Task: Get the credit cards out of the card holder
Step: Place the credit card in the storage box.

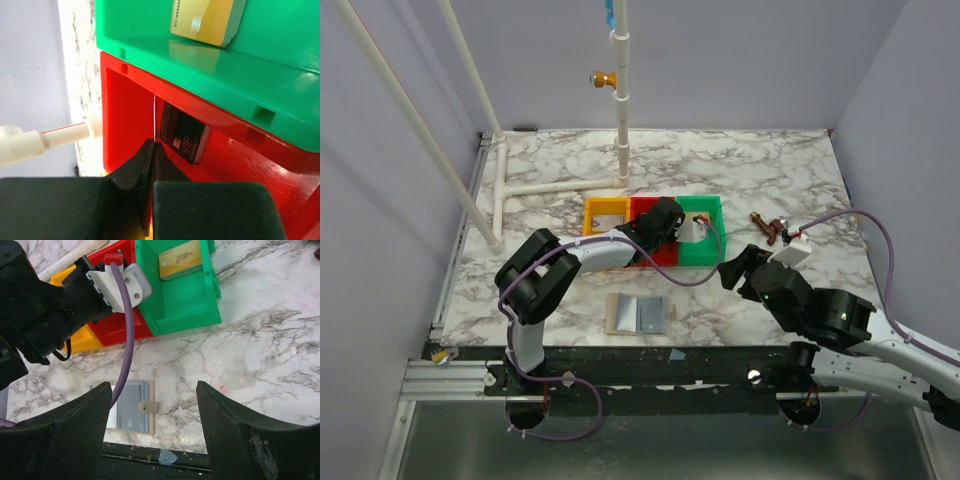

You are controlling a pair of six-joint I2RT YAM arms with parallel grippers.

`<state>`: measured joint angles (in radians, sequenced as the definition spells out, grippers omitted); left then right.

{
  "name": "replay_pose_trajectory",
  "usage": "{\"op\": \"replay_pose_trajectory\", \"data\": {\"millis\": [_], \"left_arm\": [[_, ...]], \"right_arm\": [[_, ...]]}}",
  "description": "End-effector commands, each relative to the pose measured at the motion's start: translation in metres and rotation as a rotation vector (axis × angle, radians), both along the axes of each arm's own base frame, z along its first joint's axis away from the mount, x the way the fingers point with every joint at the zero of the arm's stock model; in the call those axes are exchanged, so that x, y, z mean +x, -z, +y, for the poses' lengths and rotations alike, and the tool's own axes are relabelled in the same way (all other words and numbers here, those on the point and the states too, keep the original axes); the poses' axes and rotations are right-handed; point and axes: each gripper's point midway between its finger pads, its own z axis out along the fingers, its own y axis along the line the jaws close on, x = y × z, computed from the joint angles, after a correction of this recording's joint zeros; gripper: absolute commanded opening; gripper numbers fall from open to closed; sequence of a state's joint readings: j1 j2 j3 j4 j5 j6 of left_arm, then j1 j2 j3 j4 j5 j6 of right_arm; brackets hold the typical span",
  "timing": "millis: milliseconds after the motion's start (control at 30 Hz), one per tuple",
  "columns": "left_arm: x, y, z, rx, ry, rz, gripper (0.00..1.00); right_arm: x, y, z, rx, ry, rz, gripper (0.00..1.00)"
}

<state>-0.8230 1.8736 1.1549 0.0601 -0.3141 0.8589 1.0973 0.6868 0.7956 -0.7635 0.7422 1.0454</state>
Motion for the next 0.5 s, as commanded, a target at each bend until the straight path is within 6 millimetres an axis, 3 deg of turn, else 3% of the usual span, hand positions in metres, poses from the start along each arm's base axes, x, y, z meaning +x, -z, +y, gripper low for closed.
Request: {"op": "replay_pose_trajectory", "data": {"millis": [0, 467], "left_arm": [[0.008, 0.009, 0.004, 0.051, -0.019, 0.001, 0.00], [0.014, 0.025, 0.006, 0.061, -0.085, 0.034, 0.00]], "right_arm": [[0.000, 0.006, -0.003, -0.013, 0.013, 0.012, 0.73], [0.000, 0.009, -0.001, -0.020, 0.006, 0.023, 0.73]]}}
